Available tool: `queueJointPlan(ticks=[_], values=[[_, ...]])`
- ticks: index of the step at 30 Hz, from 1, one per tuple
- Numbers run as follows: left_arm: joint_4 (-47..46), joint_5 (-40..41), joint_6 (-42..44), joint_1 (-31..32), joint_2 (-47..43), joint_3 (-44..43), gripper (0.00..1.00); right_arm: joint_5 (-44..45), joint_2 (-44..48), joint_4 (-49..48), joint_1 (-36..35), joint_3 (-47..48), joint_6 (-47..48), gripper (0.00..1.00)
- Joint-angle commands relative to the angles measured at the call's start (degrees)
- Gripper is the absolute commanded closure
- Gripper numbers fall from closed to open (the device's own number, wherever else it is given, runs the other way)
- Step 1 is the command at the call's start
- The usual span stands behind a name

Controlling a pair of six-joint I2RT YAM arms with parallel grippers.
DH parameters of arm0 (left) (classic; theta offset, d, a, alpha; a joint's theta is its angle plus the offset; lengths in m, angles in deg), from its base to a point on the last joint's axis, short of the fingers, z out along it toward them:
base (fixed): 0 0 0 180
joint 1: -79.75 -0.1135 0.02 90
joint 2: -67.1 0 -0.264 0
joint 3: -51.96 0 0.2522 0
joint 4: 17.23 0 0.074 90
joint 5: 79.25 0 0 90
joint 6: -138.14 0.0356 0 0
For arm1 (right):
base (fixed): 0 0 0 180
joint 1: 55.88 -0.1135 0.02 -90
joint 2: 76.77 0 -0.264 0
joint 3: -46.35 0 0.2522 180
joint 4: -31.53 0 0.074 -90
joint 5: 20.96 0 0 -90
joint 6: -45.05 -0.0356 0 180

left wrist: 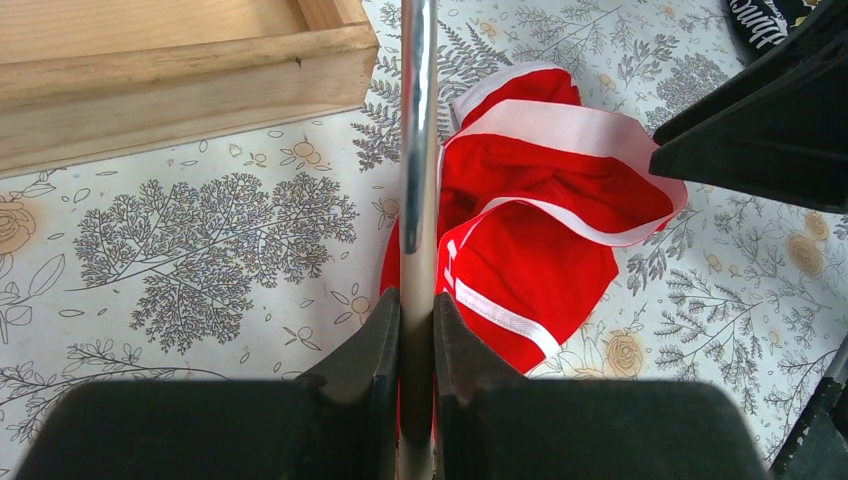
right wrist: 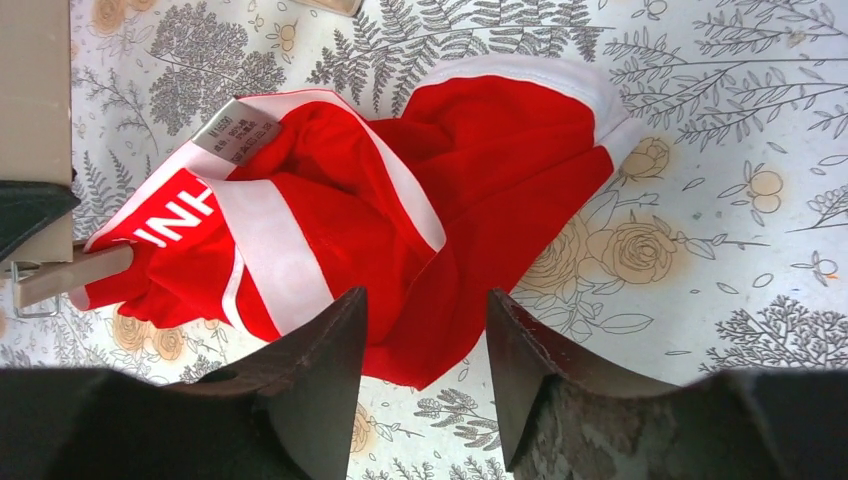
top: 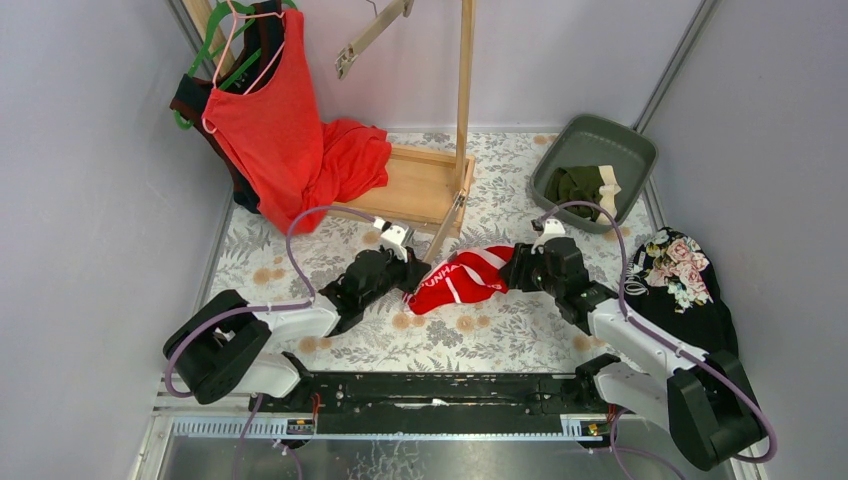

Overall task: Clip the underwear to the hanger
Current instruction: Place the hanger at the center of the board.

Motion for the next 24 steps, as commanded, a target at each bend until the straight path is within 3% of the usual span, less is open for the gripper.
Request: queueJointPlan(ticks=[1, 11, 24], values=[[-5.6, -0.3, 1.4, -0.4, -0.5, 0.8, 1.0, 2.6, -0.5, 3.4, -0.4, 5.3, 2.4, 0.46], [-5.1, 0.0, 1.6, -0.4, -0.7, 0.9, 1.0, 2.7, -9.0, 12.4, -0.9, 16.4, 1.8, 0.48], [-5.1, 0.0, 1.6, -0.4, 0.2, 0.6, 1.0, 11.4, -13.5, 25.3, -4.1, 22.9, -0.4, 0.49]])
